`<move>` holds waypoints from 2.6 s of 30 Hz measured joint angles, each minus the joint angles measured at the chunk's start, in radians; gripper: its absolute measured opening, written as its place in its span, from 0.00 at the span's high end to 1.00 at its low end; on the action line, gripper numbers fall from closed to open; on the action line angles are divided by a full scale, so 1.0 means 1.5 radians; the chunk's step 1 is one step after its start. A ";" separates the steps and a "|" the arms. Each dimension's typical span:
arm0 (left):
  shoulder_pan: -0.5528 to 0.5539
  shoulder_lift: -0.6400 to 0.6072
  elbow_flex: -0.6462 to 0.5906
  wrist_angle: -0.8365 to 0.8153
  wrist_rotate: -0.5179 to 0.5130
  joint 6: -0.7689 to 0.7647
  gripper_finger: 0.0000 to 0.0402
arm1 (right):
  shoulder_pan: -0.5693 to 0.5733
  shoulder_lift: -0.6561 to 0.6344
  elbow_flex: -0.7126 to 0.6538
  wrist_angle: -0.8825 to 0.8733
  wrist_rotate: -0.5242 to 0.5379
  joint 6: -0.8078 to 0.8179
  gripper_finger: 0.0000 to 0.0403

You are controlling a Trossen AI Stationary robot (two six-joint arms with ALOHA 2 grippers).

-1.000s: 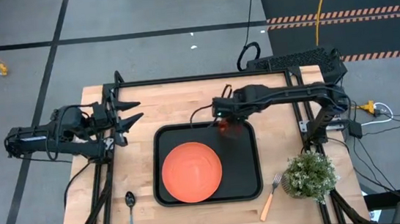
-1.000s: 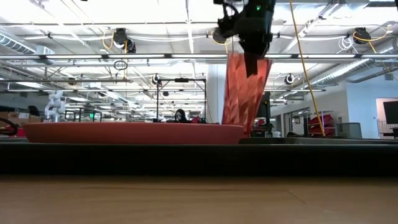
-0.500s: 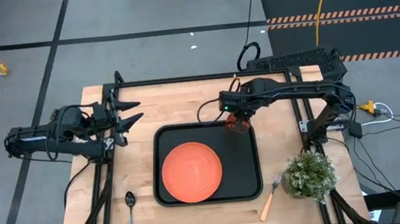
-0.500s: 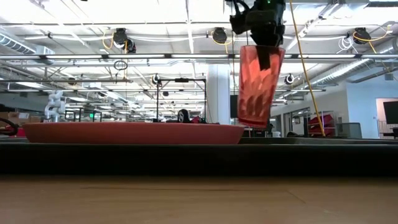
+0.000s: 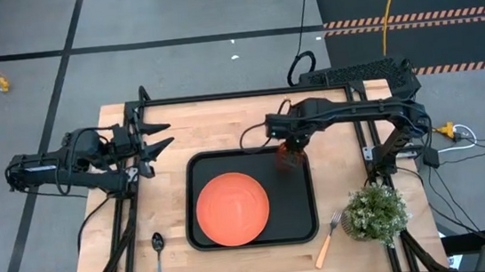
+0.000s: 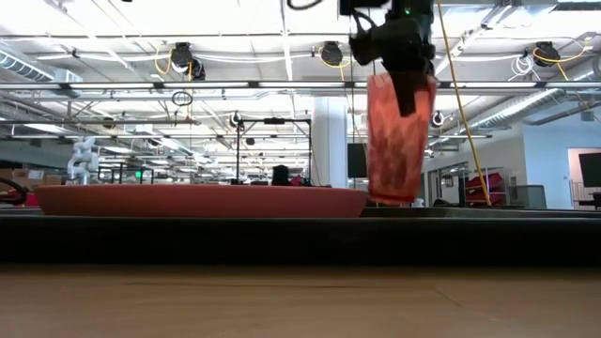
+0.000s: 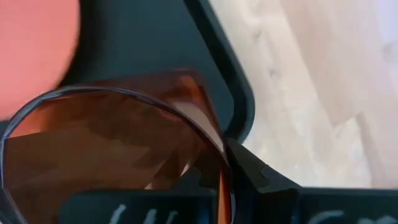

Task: Pick and place plate/cup/fork/spoon on tray
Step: Put the orange glass on the black serving tray

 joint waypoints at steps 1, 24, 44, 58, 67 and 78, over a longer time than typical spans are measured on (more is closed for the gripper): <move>0.000 0.000 0.000 0.000 0.000 0.000 0.56 | 0.000 0.000 -0.014 -0.002 -0.002 0.002 1.00; 0.000 0.000 0.000 0.000 -0.002 0.004 0.56 | -0.026 -0.056 -0.104 0.069 0.006 0.006 0.96; 0.000 0.000 0.000 0.000 -0.002 0.004 0.56 | -0.027 -0.059 -0.103 0.083 0.002 0.006 0.85; 0.000 0.000 0.000 -0.005 -0.002 0.004 0.56 | -0.027 -0.059 -0.102 0.083 0.001 0.016 0.67; 0.000 0.000 0.000 -0.005 -0.002 0.004 0.56 | -0.026 -0.059 -0.102 0.089 0.002 0.018 0.58; 0.000 0.000 0.000 -0.005 -0.002 0.005 0.56 | -0.025 -0.060 -0.102 0.089 0.003 0.018 0.52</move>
